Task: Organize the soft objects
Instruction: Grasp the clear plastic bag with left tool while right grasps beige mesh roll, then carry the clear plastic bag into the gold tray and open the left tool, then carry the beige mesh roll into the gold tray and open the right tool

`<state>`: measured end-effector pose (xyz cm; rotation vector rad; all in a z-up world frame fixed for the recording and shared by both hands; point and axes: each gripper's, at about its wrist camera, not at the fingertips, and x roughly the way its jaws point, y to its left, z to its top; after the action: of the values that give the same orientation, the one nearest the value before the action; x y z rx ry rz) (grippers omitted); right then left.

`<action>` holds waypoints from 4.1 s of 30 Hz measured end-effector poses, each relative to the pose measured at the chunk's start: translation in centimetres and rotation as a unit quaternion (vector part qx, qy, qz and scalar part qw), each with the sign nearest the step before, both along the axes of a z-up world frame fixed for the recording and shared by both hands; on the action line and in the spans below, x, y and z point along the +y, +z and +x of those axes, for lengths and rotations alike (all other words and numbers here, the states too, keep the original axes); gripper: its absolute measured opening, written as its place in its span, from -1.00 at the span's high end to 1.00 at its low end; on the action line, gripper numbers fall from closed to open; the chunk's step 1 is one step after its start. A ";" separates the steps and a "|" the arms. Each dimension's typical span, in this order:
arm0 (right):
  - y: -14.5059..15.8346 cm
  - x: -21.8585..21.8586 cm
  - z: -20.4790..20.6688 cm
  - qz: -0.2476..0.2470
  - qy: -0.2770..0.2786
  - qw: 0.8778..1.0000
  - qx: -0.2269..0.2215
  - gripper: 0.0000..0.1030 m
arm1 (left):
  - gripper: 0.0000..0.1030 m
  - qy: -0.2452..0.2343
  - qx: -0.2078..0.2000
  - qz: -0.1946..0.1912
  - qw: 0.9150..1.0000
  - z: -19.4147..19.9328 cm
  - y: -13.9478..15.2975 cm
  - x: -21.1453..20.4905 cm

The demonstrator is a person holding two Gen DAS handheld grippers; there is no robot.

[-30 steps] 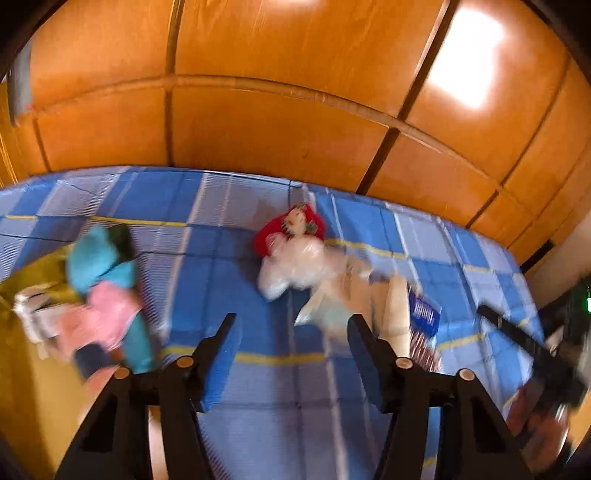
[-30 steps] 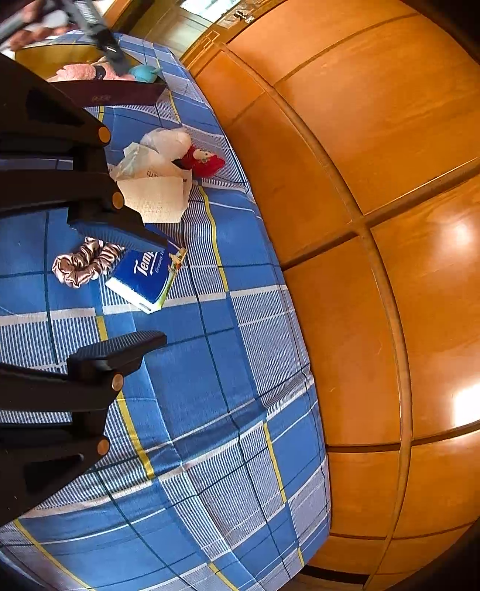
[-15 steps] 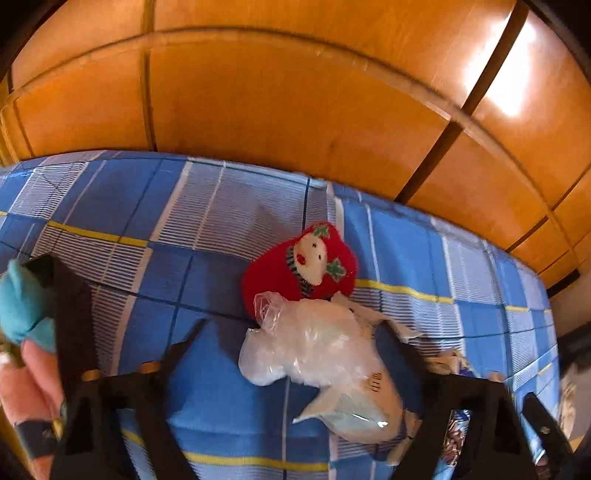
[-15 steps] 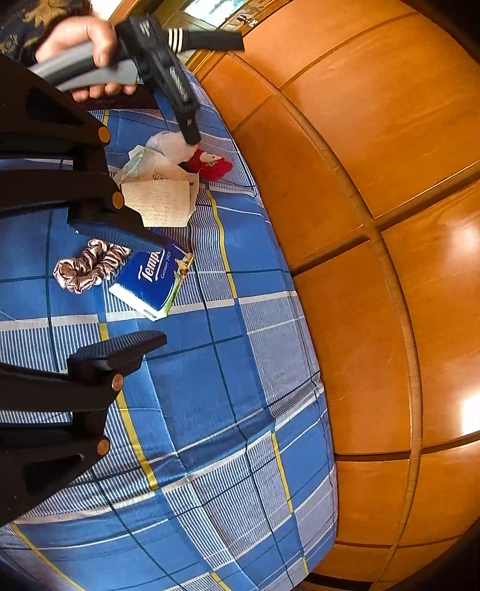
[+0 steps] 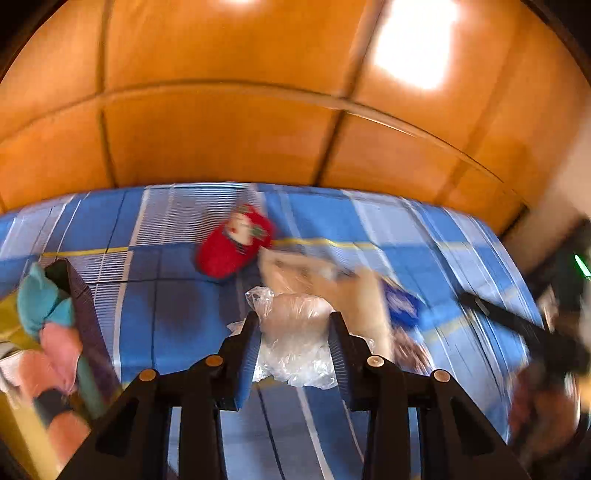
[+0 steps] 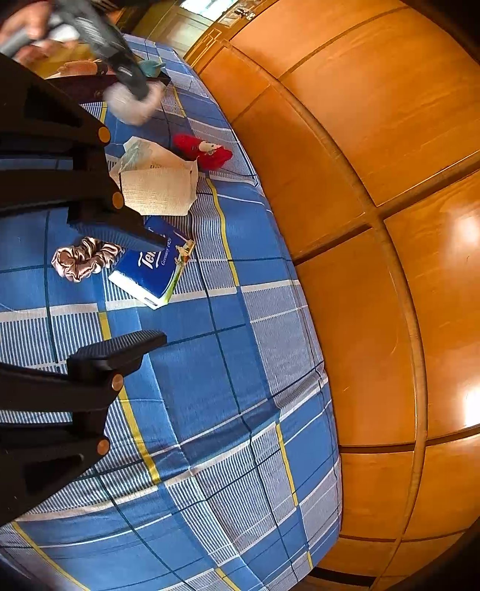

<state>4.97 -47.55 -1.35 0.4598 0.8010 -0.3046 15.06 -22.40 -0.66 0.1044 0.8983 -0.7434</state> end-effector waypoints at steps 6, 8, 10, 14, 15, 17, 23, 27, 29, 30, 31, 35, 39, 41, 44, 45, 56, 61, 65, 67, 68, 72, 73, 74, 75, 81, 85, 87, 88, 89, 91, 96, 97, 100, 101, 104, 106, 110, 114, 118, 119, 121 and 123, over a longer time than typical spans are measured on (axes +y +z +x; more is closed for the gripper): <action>0.0 0.5 0.1 0.002 0.011 1.000 0.001 0.14 | 0.28 -0.086 -0.047 0.050 0.994 -9.4 -1.7 0.9; 0.1 0.8 0.1 0.009 0.026 1.000 -0.008 0.14 | 0.27 -0.102 -0.065 0.069 0.990 -11.9 -3.3 1.0; 0.2 1.3 0.2 0.010 0.040 0.999 -0.011 0.14 | 0.23 -0.110 -0.080 0.087 0.987 -13.4 -5.2 0.6; 0.0 2.7 0.8 0.008 0.078 0.997 -0.003 0.14 | 0.19 -0.107 -0.130 0.091 0.982 -14.8 -6.6 0.0; -0.1 3.2 1.0 0.011 0.090 0.996 0.000 0.14 | 0.19 -0.104 -0.129 0.088 0.982 -14.8 -6.6 0.0; -0.2 3.9 1.4 0.014 0.109 0.994 0.003 0.14 | 0.19 -0.100 -0.120 0.083 0.984 -14.3 -6.6 0.0; -0.6 6.8 2.6 0.006 0.148 0.989 0.016 0.14 | 0.16 -0.086 -0.092 0.062 0.990 -13.4 -6.8 0.5; -1.6 7.7 4.6 0.011 0.146 0.988 0.040 0.13 | 0.24 -0.085 -0.079 0.045 0.992 -13.4 -6.3 1.3; -2.2 8.2 5.7 0.005 0.142 0.988 0.055 0.10 | 0.25 -0.089 -0.066 0.030 0.993 -13.6 -5.7 2.0; -2.7 8.5 6.4 0.003 0.144 0.987 0.067 0.10 | 0.26 -0.092 -0.054 0.017 0.994 -13.7 -5.3 2.5; -3.2 8.9 7.0 -0.008 0.144 0.986 0.082 0.10 | 0.26 -0.093 -0.049 0.008 0.994 -13.9 -5.0 3.0; -3.8 10.2 7.7 -0.049 0.145 0.984 0.093 0.16 | 0.26 -0.097 -0.066 -0.005 0.993 -15.1 -3.6 4.4; -2.5 11.9 6.3 -0.076 0.164 0.981 0.076 0.17 | 0.26 -0.075 -0.064 -0.017 0.995 -15.2 -2.7 6.0; -1.6 12.6 5.0 -0.073 0.190 0.977 0.066 0.17 | 0.26 -0.064 -0.061 -0.024 0.996 -15.1 -2.4 6.7; -1.5 14.1 3.1 -0.037 0.263 0.961 0.082 0.16 | 0.26 -0.045 -0.057 -0.035 0.997 -15.1 -1.8 7.8; -1.7 14.5 2.7 -0.043 0.274 0.957 0.090 0.16 | 0.26 -0.039 -0.055 -0.038 0.997 -15.0 -1.6 8.1; -6.3 15.2 0.5 -0.077 0.293 0.943 0.135 0.15 | 0.26 0.047 -0.077 -0.032 0.995 -14.5 0.3 12.4; -6.2 15.2 0.5 -0.070 0.293 0.945 0.128 0.15 | 0.26 0.086 -0.083 -0.027 0.992 -14.0 1.0 14.5; -6.2 15.5 0.1 -0.090 0.299 0.942 0.124 0.14 | 0.26 0.109 -0.105 -0.020 0.988 -13.9 1.8 15.9; -6.2 15.6 0.2 -0.088 0.298 0.942 0.125 0.13 | 0.26 0.118 -0.106 -0.020 0.987 -13.7 2.0 16.6; -6.3 15.6 0.2 -0.086 0.297 0.943 0.125 0.13 | 0.26 0.125 -0.106 -0.017 0.986 -13.5 2.0 17.1; -6.2 15.7 0.0 -0.099 0.298 0.941 0.124 0.14 | 0.25 0.148 -0.103 -0.010 0.984 -13.1 1.9 18.4; -6.2 16.1 0.0 -0.109 0.301 0.940 0.122 0.15 | 0.25 0.156 -0.100 -0.006 0.983 -12.9 1.7 18.8; -6.3 16.5 0.0 -0.118 0.303 0.938 0.121 0.16 | 0.25 0.161 -0.097 -0.005 0.982 -12.7 1.5 19.1; -6.4 16.7 0.0 -0.126 0.304 0.937 0.120 0.16 | 0.25 0.167 -0.092 -0.004 0.982 -12.5 1.3 19.4; -6.4 16.8 -0.2 -0.136 0.306 0.935 0.117 0.17 | 0.25 0.209 -0.031 -0.044 0.976 -9.8 0.3 23.6; -6.4 16.9 -0.2 -0.139 0.306 0.934 0.117 0.16 | 0.25 0.260 0.031 -0.086 0.961 -6.0 -0.2 28.5; -6.4 16.9 -0.3 -0.143 0.307 0.934 0.117 0.16 | 0.25 0.282 0.043 -0.096 0.954 -4.4 -0.2 30.3; -6.4 17.0 -0.2 -0.145 0.308 0.933 0.117 0.16 | 0.25 0.289 0.040 -0.087 0.953 -3.4 -0.2 31.0; -6.4 17.1 -0.2 -0.147 0.308 0.932 0.117 0.16 | 0.25 0.297 0.036 -0.074 0.951 -2.4 -0.3 31.4; -6.4 17.2 -0.2 -0.149 0.310 0.932 0.117 0.16 | 0.25 0.299 0.042 -0.058 0.951 -0.5 -0.7 31.9; -6.4 17.1 0.0 -0.153 0.312 0.930 0.117 0.16 | 0.24 0.313 0.051 -0.030 0.948 3.6 -2.0 32.3; -6.4 17.1 0.0 -0.152 0.312 0.930 0.117 0.16 | 0.21 0.311 0.050 -0.021 0.949 4.5 -2.2 32.1; -6.4 17.1 -0.1 -0.152 0.313 0.930 0.117 0.16 | 0.09 0.321 0.043 0.011 0.946 6.8 -3.0 32.1; -6.4 17.1 -0.1 -0.152 0.313 0.930 0.117 0.16 | 0.04 0.320 0.047 0.019 0.946 7.5 -3.4 32.1; -6.4 17.1 0.0 -0.151 0.313 0.930 0.116 0.16 | -0.48 0.335 0.050 0.041 0.940 8.6 -3.9 32.3; -6.4 17.1 0.0 -0.152 0.313 0.930 0.116 0.16 | -0.50 0.345 0.036 0.035 0.937 8.1 -3.4 32.6; -6.4 17.1 0.0 -0.154 0.314 0.930 0.116 0.16 | -0.50 0.354 0.005 0.026 0.935 5.5 -1.8 32.5; -6.5 17.2 0.1 -0.158 0.314 0.929 0.115 0.16 | -0.51 0.353 -0.029 0.021 0.935 1.7 -0.5 31.1; -6.5 17.3 0.1 -0.163 0.314 0.928 0.115 0.16 | -0.52 0.337 -0.042 0.018 0.940 -2.4 -0.4 29.1; -6.5 17.3 0.0 -0.163 0.314 0.928 0.115 0.16 | -0.52 0.336 -0.045 0.019 0.941 -3.4 -0.4 28.6; -6.6 17.3 0.0 -0.165 0.313 0.928 0.115 0.16 | -0.52 0.329 -0.046 0.018 0.943 -5.3 -0.5 27.8; -6.6 17.4 0.0 -0.165 0.313 0.928 0.115 0.16 | -0.52 0.322 -0.047 0.017 0.946 -6.6 -0.7 27.2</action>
<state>4.95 -30.16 -7.91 -0.1636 1.0574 0.1083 8.41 4.80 -1.32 -0.1219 0.7882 -0.1112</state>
